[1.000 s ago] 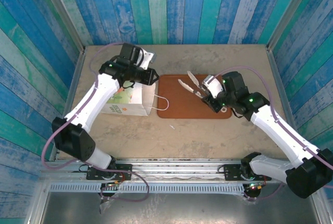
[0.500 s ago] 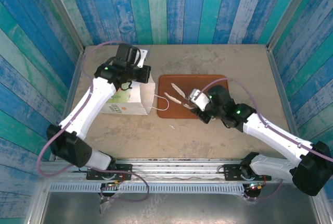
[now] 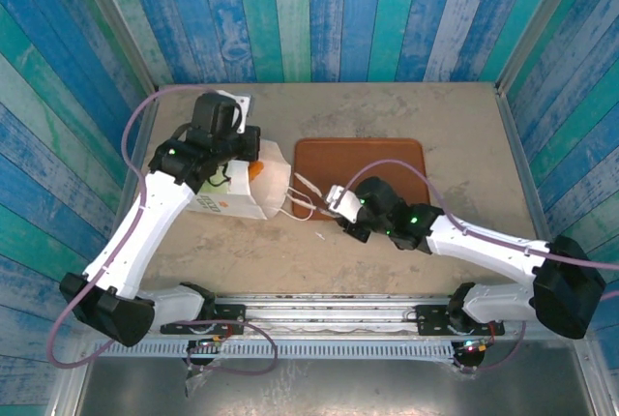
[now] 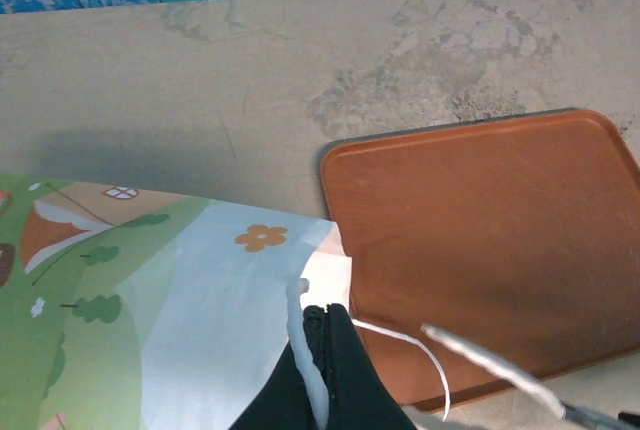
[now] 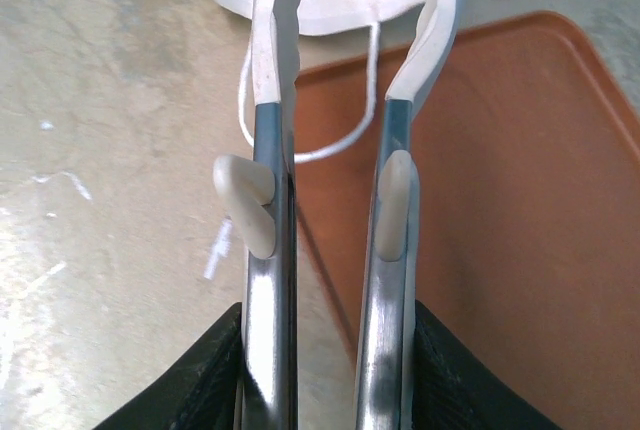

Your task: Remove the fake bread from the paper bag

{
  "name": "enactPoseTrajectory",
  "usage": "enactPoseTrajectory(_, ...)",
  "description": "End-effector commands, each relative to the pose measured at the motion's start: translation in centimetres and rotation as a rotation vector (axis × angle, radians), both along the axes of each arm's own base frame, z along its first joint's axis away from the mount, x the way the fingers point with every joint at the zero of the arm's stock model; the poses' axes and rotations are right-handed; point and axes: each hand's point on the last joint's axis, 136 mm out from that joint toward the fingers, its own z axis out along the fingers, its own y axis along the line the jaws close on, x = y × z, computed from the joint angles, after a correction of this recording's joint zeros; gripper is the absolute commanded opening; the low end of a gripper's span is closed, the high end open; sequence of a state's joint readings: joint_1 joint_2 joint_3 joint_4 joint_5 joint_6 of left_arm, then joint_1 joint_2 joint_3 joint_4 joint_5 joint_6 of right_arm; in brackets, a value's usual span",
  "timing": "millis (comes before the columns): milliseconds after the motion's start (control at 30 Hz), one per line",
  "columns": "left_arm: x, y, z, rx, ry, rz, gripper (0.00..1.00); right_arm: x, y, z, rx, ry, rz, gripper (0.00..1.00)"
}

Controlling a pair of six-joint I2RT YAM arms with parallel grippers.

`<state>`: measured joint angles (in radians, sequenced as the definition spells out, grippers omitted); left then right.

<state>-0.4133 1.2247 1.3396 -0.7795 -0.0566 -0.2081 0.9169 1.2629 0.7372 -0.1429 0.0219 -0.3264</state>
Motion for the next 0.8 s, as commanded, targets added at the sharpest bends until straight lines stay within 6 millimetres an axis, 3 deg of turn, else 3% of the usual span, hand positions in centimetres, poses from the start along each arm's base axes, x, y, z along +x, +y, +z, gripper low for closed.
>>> enactPoseTrajectory(0,-0.3,1.0,1.7,-0.019,-0.061,0.053,0.0,-0.4,3.0,2.7,0.122,-0.032,0.039,0.39)
enactPoseTrajectory(100,-0.2,1.0,1.5,-0.02,-0.056,0.063,0.0,-0.8,3.7,3.0,0.161,0.002,0.042,0.39)
enactPoseTrajectory(267,-0.1,1.1,1.7,-0.02,-0.066,0.067,0.0,0.1,4.8,1.8,0.116,0.096,-0.021,0.39)
enactPoseTrajectory(533,-0.3,1.5,1.6,-0.02,-0.079,0.083,0.0,1.6,10.2,0.1,0.161,0.42,-0.12,0.43)
enactPoseTrajectory(767,-0.6,2.7,1.8,0.005,-0.138,0.12,0.0,1.7,13.4,1.3,0.363,0.585,-0.099,0.5)
